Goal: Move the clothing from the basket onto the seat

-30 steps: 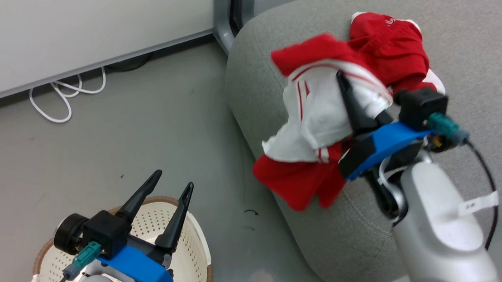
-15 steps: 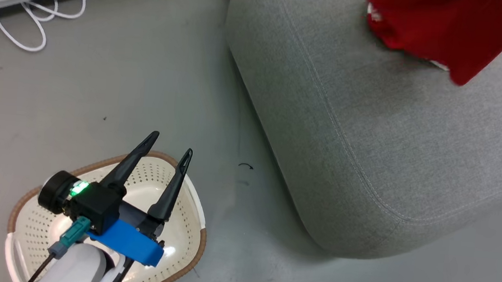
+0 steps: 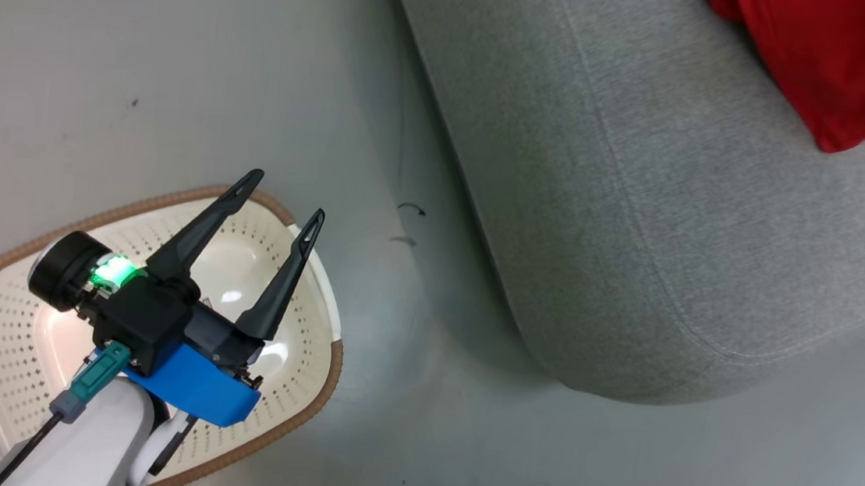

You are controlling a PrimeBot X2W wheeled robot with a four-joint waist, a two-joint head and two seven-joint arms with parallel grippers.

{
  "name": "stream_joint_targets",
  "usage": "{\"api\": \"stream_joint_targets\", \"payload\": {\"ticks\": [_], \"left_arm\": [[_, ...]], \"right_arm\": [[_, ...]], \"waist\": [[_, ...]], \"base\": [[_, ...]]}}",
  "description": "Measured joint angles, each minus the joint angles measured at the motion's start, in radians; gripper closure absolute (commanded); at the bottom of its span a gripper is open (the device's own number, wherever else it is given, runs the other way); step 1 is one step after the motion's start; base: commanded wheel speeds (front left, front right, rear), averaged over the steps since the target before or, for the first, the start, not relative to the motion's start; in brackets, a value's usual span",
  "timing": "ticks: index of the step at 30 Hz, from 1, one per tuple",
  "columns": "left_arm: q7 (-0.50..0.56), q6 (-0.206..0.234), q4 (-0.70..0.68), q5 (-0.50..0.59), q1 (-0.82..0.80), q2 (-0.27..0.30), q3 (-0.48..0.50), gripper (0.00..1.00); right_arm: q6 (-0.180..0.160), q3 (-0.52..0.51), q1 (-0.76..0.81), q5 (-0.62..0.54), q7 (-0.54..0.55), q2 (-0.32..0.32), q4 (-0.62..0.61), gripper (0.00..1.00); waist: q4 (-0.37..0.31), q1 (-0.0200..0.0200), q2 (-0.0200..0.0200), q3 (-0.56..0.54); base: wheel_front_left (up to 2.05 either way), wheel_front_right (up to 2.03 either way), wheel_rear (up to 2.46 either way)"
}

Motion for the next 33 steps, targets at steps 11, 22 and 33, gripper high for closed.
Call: {"api": "stream_joint_targets", "payload": {"ticks": [11,22,33], "left_arm": [[0.026,0.017,-0.063,0.003,0.005,0.032,0.006,0.00],[0.013,0.024,-0.055,0.005,-0.008,0.012,-0.011,0.00],[-0.009,0.018,0.054,-0.023,-0.003,-0.058,-0.033,0.00]], "right_arm": [[0.000,-0.100,0.039,-0.049,-0.081,0.048,0.236,1.00],[0.000,-0.130,0.019,-0.135,-0.138,0.047,0.390,0.00],[0.000,-0.095,0.075,-0.147,-0.203,0.062,0.457,0.00]], "waist": [[0.051,0.0000,0.0000,0.077],[0.086,-0.0001,0.0000,0.065],[0.097,-0.0001,0.0000,-0.062]], "base": [[0.00,0.00,0.00],[0.00,0.00,0.00],[0.00,0.00,0.00]]}}
